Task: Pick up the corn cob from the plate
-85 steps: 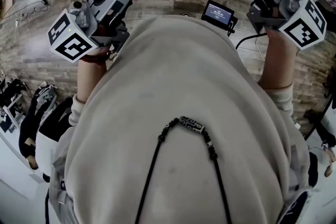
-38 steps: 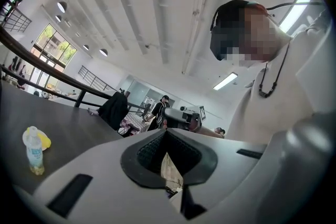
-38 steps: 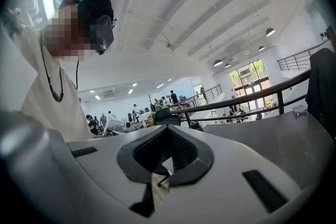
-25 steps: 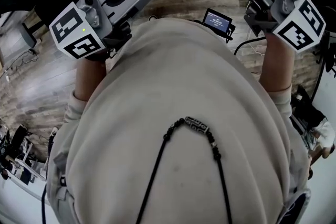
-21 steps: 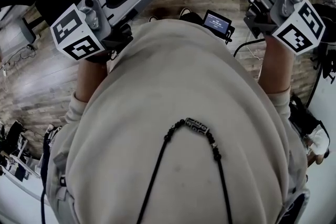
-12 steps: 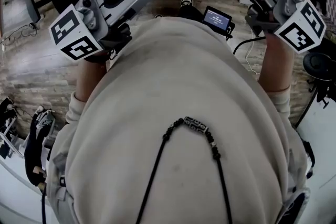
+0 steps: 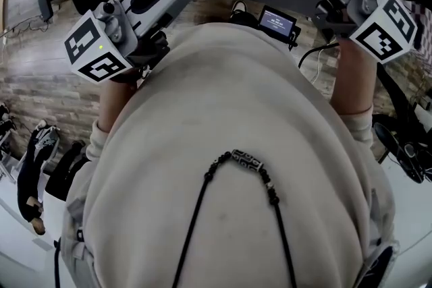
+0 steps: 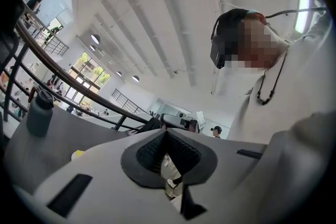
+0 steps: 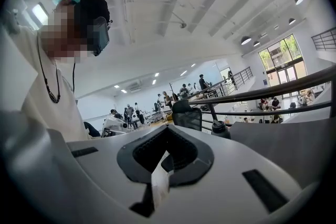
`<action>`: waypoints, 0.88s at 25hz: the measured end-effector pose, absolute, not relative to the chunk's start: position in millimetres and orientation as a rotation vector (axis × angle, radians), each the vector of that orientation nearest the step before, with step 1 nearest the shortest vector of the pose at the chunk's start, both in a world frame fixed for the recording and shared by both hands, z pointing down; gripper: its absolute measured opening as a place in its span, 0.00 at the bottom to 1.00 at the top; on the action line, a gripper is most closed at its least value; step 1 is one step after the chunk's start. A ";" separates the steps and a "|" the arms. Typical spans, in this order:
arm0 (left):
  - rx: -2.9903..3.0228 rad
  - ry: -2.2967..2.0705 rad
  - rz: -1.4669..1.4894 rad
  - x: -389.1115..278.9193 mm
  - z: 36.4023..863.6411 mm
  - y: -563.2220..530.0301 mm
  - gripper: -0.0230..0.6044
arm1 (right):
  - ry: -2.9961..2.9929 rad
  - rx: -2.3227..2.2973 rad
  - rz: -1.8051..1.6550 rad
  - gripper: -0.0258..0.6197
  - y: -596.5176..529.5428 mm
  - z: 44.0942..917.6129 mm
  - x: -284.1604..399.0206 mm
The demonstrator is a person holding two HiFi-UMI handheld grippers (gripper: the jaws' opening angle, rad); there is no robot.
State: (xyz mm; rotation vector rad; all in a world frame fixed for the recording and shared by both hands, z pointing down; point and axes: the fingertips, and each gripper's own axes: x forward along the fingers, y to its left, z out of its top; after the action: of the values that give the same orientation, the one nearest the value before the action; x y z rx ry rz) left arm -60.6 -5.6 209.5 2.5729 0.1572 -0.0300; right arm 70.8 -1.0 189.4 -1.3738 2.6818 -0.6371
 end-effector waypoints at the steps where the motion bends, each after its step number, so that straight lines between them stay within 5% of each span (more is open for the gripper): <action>1: 2.574 0.151 -0.034 -60.7 208.6 -5.4 0.04 | 2.682 -1.366 -0.640 0.07 -1.0 189.8 70.3; 9: 2.577 0.128 -0.038 -55.7 203.3 0.9 0.04 | 2.684 -1.312 -0.652 0.07 -1.0 194.0 74.7; 22: 2.553 0.077 0.073 45.9 211.9 -0.6 0.04 | 2.634 -1.223 -0.759 0.07 -17.0 230.7 173.8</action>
State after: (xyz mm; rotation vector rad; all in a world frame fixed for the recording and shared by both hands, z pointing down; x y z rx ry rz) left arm 45.9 -0.6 211.9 2.5533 0.0766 0.0728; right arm 173.8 -17.0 230.7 -1.2231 2.6345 -0.7587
